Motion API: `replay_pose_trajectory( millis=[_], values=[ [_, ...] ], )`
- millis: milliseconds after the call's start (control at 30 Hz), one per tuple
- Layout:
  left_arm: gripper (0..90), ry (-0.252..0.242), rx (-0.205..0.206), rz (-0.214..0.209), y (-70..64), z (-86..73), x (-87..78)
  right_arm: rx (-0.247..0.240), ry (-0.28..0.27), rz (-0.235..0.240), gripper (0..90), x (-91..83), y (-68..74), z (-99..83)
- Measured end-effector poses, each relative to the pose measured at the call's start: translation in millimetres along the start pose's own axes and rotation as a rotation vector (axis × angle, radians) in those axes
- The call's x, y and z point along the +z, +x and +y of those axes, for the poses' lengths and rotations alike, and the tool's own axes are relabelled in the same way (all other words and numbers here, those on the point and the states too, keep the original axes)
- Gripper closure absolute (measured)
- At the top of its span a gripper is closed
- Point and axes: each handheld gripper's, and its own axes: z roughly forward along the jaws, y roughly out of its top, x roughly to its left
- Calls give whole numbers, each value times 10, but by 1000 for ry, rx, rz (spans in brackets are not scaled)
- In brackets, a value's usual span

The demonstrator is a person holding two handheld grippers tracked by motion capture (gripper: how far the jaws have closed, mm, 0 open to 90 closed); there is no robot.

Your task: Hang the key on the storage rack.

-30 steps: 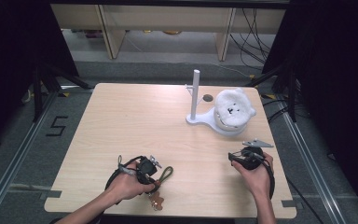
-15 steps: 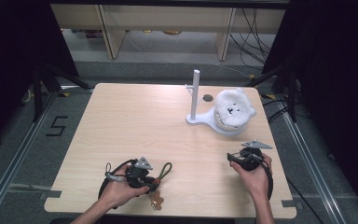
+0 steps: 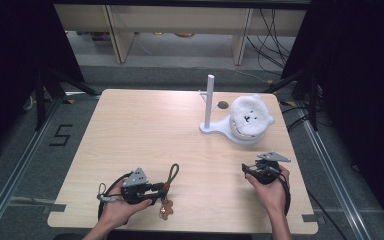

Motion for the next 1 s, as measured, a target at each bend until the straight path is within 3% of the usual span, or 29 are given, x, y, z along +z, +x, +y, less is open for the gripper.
replay_pose_trajectory(
  millis=[200,300,333,367,433,600,733,800,867,1000],
  values=[
    [682,-91,9,2,-4,51,-48,-2,-20,-12,440,-10,12,-2],
    [682,-117,6,9,6,84,-69,0,-38,4,441,2,4,-8],
    [682,-133,2,5,13,95,-72,1,-39,4,441,2,4,-9],
    [682,-137,5,10,13,104,-80,0,-43,-27,441,16,11,-11],
    [682,-157,7,4,19,125,-92,1,-39,-6,441,-3,10,-13],
    [682,-198,18,14,27,166,-112,1,-61,-18,441,-6,12,-18],
    [681,-218,35,33,33,198,-141,-7,-99,-31,443,3,4,-27],
    [681,-229,45,30,41,213,-151,6,-93,-9,443,-19,7,-24],
    [680,-251,50,26,49,224,-149,8,-99,-24,443,-22,14,-29],
    [680,-245,52,45,62,247,-169,4,-110,-28,443,-3,11,-38]
  ],
)
